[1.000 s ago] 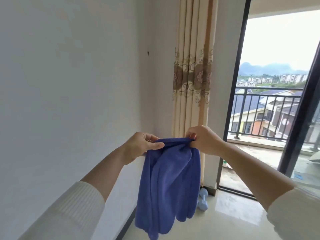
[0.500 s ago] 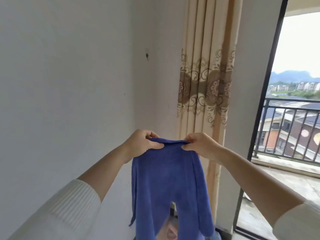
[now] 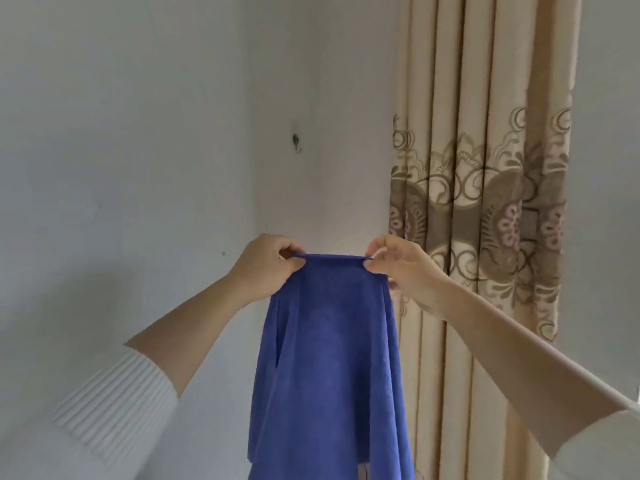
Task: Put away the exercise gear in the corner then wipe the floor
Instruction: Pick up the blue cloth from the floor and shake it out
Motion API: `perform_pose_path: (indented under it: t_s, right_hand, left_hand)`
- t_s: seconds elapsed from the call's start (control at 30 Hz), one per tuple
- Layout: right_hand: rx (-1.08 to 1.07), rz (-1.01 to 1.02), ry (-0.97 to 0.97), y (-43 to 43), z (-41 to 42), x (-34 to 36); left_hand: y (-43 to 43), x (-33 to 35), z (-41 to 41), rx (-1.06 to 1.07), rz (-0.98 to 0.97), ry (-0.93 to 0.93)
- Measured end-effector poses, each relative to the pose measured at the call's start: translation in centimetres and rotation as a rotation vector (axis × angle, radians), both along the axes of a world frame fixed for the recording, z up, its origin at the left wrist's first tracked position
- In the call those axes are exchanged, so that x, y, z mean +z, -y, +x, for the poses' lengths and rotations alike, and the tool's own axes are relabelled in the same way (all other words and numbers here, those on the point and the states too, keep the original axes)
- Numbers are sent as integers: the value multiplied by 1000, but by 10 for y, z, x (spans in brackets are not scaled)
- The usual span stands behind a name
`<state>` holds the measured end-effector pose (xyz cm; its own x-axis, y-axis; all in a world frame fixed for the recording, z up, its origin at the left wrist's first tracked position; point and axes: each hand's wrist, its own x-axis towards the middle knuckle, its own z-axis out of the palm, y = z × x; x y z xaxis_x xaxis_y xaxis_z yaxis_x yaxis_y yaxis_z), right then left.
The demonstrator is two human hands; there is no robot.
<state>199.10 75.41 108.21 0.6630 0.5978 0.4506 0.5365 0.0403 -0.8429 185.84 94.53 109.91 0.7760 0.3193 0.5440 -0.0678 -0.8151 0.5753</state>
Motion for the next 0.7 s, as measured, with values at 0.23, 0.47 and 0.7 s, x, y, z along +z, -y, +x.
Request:
perform_pose_path:
  t_s: [0.23, 0.47, 0.7]
  right_hand:
    - [-179, -167, 537, -65, 109, 52]
    - [-503, -393, 1189, -128, 207, 88]
    - [-654, -376, 1427, -185, 265, 130]
  left_hand:
    - [-67, 40, 100, 61, 473, 113]
    - [-109, 69, 185, 310, 939, -19]
    - [-133, 119, 235, 552, 1237, -110]
